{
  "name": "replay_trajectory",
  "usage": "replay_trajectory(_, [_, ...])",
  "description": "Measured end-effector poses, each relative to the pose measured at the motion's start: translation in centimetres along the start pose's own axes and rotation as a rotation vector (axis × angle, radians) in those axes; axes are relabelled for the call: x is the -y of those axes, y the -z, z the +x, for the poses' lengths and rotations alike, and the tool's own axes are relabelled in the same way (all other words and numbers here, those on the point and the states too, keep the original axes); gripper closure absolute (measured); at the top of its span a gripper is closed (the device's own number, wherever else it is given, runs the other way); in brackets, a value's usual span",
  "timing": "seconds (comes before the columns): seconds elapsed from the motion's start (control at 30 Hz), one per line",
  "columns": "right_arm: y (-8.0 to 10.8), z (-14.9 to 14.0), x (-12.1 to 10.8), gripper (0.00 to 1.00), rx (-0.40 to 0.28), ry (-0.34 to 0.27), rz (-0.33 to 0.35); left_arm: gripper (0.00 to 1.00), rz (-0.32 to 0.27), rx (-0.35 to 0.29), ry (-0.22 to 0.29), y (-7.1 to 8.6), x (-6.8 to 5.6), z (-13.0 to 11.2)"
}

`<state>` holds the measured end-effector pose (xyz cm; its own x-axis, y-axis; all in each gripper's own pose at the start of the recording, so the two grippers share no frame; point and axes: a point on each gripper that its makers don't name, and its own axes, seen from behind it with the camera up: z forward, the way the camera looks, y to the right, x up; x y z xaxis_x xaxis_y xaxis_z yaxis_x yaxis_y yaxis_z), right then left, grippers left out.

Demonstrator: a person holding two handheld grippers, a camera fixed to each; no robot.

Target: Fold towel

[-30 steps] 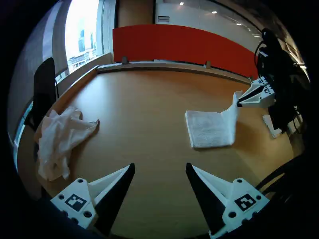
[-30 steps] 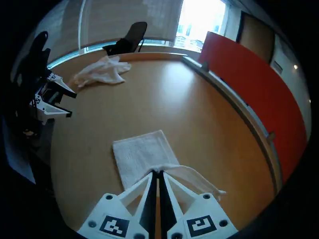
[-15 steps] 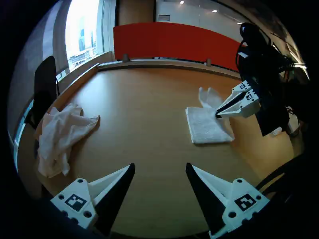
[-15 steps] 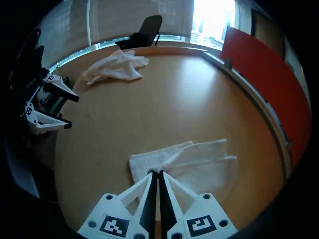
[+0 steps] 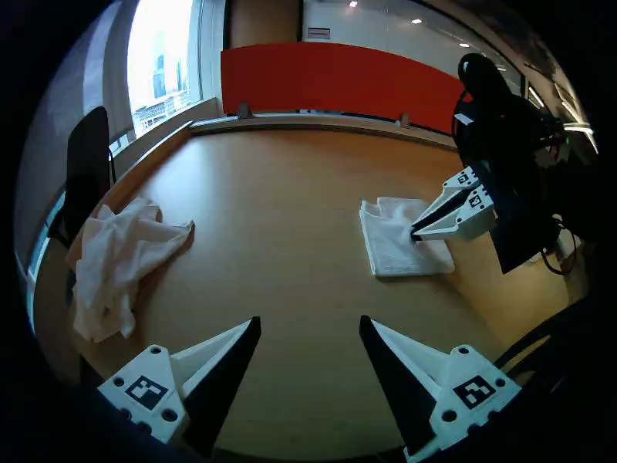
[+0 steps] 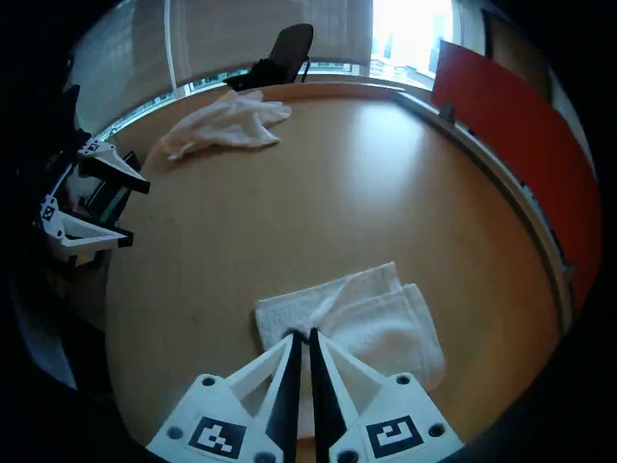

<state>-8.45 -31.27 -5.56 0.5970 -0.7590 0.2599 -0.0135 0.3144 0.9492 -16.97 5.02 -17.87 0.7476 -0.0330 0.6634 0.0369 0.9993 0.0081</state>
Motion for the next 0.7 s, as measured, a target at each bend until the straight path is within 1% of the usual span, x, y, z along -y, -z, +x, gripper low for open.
replay_trajectory(0.07, [0.0,0.0,-0.1,0.78,-0.003,-0.004,-0.003,0.05,0.001,0.0,-0.001,0.0,0.0,0.0])
replay_trajectory(0.13, [0.1,-0.1,-0.1,0.64,-0.004,-0.01,-0.003,0.05,0.001,0.0,-0.002,0.0,0.1,0.0])
replay_trajectory(0.17, [0.2,-0.1,-0.1,0.51,-0.005,-0.013,-0.003,0.05,0.001,0.0,-0.002,0.0,0.1,0.0])
replay_trajectory(0.23, [0.2,-0.2,-0.3,0.3,-0.007,-0.02,-0.011,0.05,0.002,-0.001,-0.004,-0.1,0.2,0.0])
replay_trajectory(0.27, [0.3,-0.3,-0.4,0.22,-0.008,-0.024,-0.015,0.05,0.003,-0.001,-0.005,-0.1,0.2,0.0])
replay_trajectory(0.5, [0.8,-0.8,-0.4,0.21,-0.015,-0.044,-0.026,0.05,0.002,-0.004,-0.009,-0.1,0.2,0.2])
replay_trajectory(0.7, [1.3,-2.2,-0.3,0.21,-0.004,-0.057,-0.039,0.05,0.003,-0.005,-0.009,-0.1,0.2,0.2])
